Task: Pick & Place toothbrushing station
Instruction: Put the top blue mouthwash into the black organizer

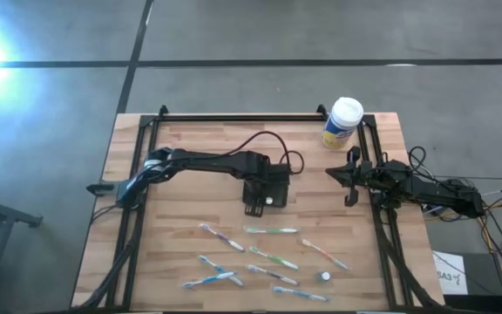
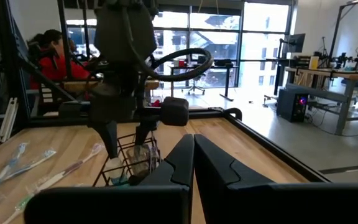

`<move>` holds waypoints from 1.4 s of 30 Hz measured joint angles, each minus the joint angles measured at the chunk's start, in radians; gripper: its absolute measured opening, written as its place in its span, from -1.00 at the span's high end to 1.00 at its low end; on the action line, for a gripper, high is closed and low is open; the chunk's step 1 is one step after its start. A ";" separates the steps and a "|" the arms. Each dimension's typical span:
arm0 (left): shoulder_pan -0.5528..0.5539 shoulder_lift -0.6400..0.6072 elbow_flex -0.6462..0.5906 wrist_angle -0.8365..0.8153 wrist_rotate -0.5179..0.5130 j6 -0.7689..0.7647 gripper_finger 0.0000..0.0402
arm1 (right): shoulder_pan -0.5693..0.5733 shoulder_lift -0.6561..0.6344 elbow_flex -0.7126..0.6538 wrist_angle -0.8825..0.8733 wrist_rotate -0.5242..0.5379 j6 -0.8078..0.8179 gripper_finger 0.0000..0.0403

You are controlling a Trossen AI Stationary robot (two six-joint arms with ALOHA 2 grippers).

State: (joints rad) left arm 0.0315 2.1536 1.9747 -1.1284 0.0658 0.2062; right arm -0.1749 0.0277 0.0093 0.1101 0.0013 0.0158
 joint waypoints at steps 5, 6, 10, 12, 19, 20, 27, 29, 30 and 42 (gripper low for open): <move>0.005 -0.022 0.001 0.020 0.000 -0.011 0.21 | 0.000 0.000 0.000 0.000 0.000 0.000 0.96; 0.005 -0.024 0.002 0.024 0.000 -0.013 0.20 | 0.000 0.000 0.000 0.000 0.000 0.000 0.96; 0.008 -0.026 0.002 0.025 0.001 -0.020 0.27 | 0.000 0.000 0.000 0.000 0.000 0.000 0.96; 0.011 -0.026 0.001 0.027 0.002 -0.019 0.37 | 0.000 0.000 0.000 0.000 0.000 0.001 0.96; 0.024 -0.026 0.001 0.030 0.023 -0.024 0.57 | 0.000 0.000 0.000 0.000 0.000 0.002 0.96; 0.024 -0.026 0.001 0.030 0.025 -0.024 0.52 | 0.000 0.000 0.000 0.000 0.000 0.002 0.96; 0.024 -0.026 0.001 0.027 0.020 -0.024 0.03 | 0.000 0.000 0.000 0.000 0.000 0.000 0.96; 0.024 -0.027 0.001 0.025 0.020 -0.026 -0.03 | 0.000 0.000 0.000 0.000 0.000 0.001 0.96; 0.024 -0.028 0.001 0.024 0.021 -0.027 -0.05 | 0.000 0.000 0.000 0.000 0.000 0.002 0.96; 0.026 -0.044 0.002 -0.010 0.023 -0.021 0.07 | 0.000 0.000 0.000 -0.001 0.000 0.003 0.96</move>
State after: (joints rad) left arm 0.0574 2.1099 1.9762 -1.1380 0.0887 0.1849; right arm -0.1751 0.0277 0.0093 0.1095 0.0013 0.0185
